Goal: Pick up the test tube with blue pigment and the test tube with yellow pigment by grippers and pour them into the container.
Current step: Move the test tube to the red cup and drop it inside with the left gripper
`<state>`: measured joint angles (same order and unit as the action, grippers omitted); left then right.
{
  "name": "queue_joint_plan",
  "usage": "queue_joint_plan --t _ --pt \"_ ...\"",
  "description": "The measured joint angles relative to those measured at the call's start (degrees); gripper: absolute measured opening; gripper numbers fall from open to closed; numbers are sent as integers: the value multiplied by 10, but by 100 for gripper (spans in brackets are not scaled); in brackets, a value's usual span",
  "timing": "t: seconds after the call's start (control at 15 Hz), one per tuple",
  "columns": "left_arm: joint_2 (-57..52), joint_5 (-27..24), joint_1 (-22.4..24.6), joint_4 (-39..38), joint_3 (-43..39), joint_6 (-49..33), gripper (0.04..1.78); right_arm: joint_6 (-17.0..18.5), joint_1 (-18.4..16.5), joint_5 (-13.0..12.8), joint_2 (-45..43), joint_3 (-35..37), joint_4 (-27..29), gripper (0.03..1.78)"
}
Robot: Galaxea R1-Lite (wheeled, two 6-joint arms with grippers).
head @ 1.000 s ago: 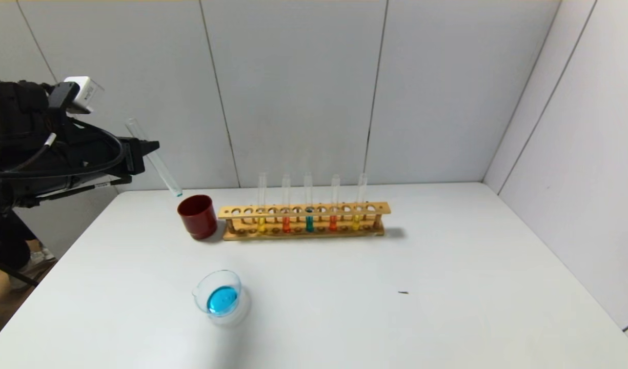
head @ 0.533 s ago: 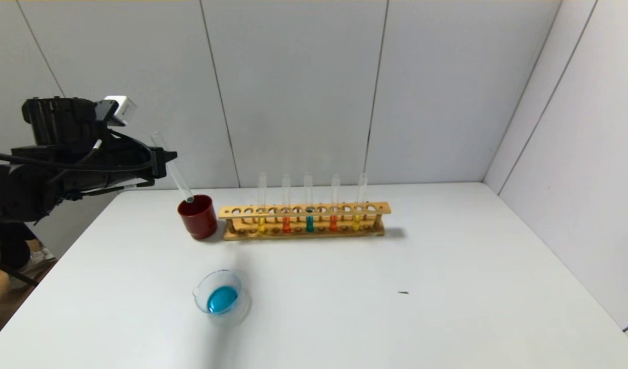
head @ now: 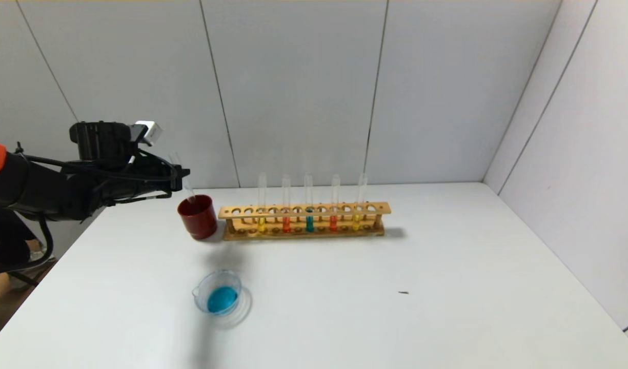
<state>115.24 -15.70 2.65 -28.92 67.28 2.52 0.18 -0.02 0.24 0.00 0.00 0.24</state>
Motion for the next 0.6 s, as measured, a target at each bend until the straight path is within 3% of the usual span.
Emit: queue_joint_plan --t 0.6 --pt "64 -2 3 -18 13 9 31 0 0 0 0 0 0 175"
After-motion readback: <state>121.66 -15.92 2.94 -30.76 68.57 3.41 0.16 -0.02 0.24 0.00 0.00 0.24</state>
